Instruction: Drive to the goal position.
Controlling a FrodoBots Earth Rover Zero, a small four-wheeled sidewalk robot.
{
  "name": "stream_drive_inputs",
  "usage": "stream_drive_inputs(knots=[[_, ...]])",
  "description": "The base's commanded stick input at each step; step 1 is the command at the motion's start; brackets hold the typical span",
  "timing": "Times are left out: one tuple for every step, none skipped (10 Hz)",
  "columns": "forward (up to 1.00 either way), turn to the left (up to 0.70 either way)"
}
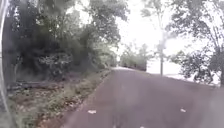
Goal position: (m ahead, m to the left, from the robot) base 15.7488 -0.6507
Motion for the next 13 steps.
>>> stream_drive_inputs(knots=[[0.7,0.01],[0.7,0.01],[0.7,0.01],[0.7,0.01],[0.7,0.01],[0.7,0.01],[0.7,0.0],[0.7,-0.04],[0.7,-0.34],[0.7,-0.34],[0.7,-0.34],[0.7,-0.34],[0.7,-0.34]])
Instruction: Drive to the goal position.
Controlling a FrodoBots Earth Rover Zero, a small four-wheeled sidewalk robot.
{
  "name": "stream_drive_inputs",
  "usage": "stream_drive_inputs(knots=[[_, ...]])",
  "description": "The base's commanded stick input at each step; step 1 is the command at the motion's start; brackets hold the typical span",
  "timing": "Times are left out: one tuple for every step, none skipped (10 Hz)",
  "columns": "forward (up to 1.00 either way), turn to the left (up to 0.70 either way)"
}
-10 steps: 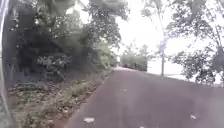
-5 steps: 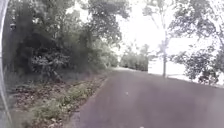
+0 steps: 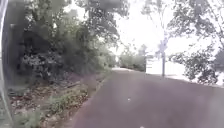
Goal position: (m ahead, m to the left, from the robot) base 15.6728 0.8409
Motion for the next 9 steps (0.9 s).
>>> stream_drive_inputs(knots=[[0.7,0.01],[0.7,0.01],[0.7,0.01],[0.7,0.01],[0.7,0.01],[0.7,0.01],[0.7,0.01],[0.7,0.01],[0.7,0.01]])
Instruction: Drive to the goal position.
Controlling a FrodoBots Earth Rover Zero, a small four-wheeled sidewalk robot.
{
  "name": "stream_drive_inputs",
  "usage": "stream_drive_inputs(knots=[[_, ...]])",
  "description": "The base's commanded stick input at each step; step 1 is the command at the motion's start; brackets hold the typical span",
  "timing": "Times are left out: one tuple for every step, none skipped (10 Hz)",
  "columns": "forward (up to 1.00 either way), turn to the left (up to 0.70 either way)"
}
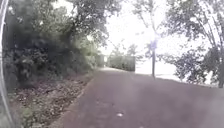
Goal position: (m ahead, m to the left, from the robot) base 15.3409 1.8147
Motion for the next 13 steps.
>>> stream_drive_inputs(knots=[[0.7,0.01],[0.7,0.01],[0.7,0.01],[0.7,0.01],[0.7,0.01],[0.7,0.01],[0.7,0.01],[0.7,0.01],[0.7,0.01],[0.7,0.01],[0.7,0.01],[0.7,0.01],[0.7,0.0]])
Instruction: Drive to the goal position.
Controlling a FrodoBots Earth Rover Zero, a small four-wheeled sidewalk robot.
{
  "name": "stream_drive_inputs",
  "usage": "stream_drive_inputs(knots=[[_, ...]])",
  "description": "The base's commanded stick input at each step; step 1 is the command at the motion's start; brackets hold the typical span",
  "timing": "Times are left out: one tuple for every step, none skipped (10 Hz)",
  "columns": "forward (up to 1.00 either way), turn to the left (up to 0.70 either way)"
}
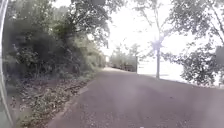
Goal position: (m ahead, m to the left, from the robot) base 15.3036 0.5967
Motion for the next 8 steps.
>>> stream_drive_inputs(knots=[[0.7,-0.01],[0.7,-0.04],[0.7,-0.21],[0.7,-0.19],[0.7,-0.17],[0.7,0.01],[0.7,0.01],[0.7,0.01]])
